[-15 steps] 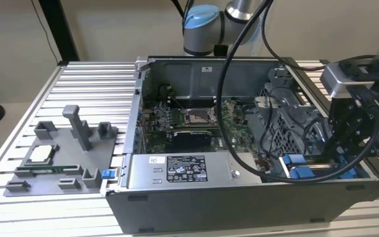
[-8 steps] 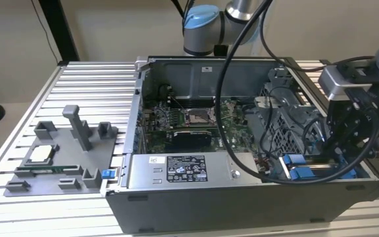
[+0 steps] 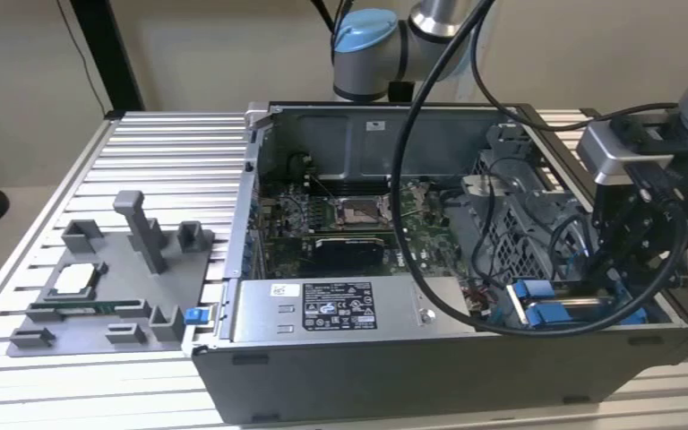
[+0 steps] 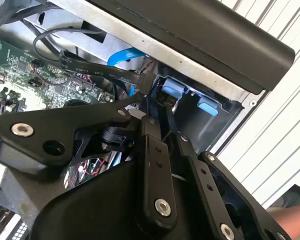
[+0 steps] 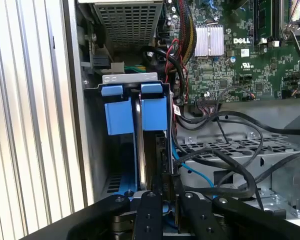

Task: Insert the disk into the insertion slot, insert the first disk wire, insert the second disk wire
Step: 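Insert the first disk wire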

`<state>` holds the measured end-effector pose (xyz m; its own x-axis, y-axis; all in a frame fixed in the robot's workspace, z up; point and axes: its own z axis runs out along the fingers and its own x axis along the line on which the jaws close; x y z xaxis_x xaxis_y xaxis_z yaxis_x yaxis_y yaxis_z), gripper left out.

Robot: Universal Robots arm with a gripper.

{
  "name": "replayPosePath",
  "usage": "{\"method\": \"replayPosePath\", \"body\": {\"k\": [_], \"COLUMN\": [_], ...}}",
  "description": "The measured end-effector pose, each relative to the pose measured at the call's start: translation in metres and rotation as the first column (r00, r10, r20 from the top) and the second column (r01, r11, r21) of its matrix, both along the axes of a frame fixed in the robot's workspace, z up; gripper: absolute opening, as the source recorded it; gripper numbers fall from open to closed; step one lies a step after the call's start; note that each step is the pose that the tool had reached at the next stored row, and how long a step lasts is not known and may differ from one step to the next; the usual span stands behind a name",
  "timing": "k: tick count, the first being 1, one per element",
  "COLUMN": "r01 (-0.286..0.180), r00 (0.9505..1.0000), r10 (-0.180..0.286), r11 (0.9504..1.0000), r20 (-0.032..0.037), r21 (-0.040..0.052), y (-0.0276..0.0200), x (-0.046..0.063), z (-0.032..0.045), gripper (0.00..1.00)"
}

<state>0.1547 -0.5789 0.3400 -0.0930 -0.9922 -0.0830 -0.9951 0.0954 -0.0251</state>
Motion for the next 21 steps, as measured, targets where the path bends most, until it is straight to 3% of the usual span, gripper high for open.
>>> {"method": "replayPosePath", "body": {"k": [11,21], "r01": [-0.008,-0.036], "r00": [1.0000,0.9992], "r10": [0.008,0.036], "r11": [1.0000,0.9993], "r20": [0.0034,0.0167], "r21": [0.0035,0.0035], "y": [0.0000,0.0001], "x": [-0.0011,-0.0022], "z": [-0.0021,-0.0029], "gripper": [0.00,0.00]}}
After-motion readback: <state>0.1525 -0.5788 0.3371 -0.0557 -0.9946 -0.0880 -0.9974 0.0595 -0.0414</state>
